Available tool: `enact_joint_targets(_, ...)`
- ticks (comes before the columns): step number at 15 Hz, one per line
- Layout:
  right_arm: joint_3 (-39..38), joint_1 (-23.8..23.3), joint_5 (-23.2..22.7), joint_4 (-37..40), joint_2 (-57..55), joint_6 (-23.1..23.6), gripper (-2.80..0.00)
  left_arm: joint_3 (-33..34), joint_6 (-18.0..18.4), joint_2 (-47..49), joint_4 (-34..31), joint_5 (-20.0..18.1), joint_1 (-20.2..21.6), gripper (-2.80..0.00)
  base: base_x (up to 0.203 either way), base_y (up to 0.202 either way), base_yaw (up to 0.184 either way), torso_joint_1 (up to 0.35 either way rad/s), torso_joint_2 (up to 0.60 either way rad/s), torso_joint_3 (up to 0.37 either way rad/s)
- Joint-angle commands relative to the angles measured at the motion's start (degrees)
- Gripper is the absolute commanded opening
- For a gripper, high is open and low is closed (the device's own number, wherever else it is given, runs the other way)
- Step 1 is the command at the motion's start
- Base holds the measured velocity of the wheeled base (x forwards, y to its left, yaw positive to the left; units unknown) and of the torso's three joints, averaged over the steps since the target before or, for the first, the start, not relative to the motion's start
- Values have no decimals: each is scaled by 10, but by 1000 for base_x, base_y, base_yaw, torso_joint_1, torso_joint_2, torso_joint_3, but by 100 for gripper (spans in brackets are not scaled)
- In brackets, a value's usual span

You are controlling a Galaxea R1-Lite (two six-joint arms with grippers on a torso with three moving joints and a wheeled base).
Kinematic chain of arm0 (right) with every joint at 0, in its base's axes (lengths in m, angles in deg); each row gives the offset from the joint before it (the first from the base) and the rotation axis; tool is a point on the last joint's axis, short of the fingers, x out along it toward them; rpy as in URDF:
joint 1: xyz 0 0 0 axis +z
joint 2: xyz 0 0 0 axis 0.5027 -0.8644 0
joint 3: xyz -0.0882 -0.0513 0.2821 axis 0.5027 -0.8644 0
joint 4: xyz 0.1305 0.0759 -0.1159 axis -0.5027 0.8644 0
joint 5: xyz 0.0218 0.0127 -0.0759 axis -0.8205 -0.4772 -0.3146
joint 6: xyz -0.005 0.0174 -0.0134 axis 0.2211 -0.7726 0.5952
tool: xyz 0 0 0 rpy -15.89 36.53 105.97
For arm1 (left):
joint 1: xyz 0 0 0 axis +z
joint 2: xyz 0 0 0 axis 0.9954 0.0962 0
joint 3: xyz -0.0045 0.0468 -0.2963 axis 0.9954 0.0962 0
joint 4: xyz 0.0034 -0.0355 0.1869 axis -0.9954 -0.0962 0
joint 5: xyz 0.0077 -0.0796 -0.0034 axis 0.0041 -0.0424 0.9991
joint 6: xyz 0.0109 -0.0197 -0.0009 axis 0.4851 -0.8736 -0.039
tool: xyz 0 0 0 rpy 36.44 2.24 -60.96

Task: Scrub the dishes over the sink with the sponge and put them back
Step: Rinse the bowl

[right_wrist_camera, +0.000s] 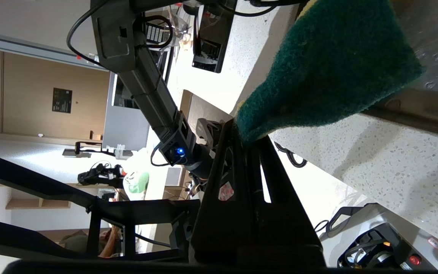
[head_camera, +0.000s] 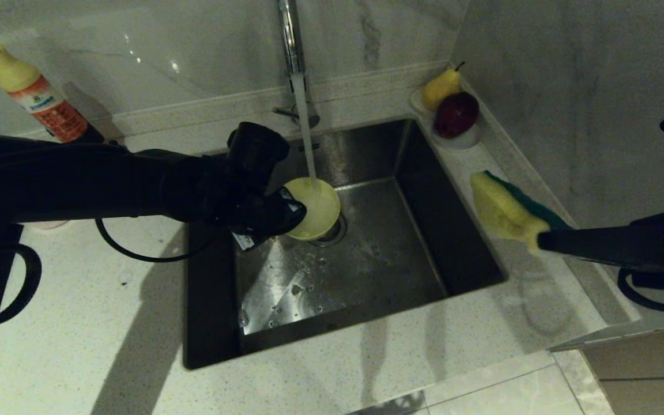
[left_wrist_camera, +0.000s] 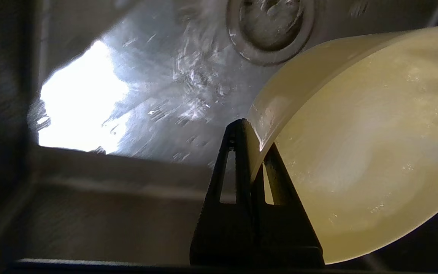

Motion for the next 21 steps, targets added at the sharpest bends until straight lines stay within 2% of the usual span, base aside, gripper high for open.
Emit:
enact_joint_targets(1,-3,-3,-2,-1,7,-4,-280,5,0,-12,-13,1,0,-280,0,0,0,0,0,0)
enact_joint_targets(9,-6,-5,-1,-1,16,-21,-280,14,7,-48,-26,3,0,-280,0,0,0,0,0,0)
enact_joint_targets(11,-11,-18,-2,0,23,-20,-280,20,30,-89,-35,27,8,-280,0,0,0,0,0,0)
enact_joint_targets(14,-30,-20,-2,6,33,-25,-280,54,55,-164,-20,94,24,-280,0,0,0,0,0,0)
enact_joint_targets(16,-27,-21,1,7,37,-52,-280,118,73,-206,53,129,32,-280,0,0,0,0,0,0)
enact_joint_targets(17,-27,-22,1,7,38,-59,-280,156,98,-219,110,144,35,-280,0,0,0,0,0,0)
enact_joint_targets(18,-29,-22,1,9,37,-61,-280,199,132,-232,189,156,38,-280,0,0,0,0,0,0)
enact_joint_targets(21,-25,-22,2,40,34,-62,-280,326,290,-257,477,171,53,-280,0,0,0,0,0,0)
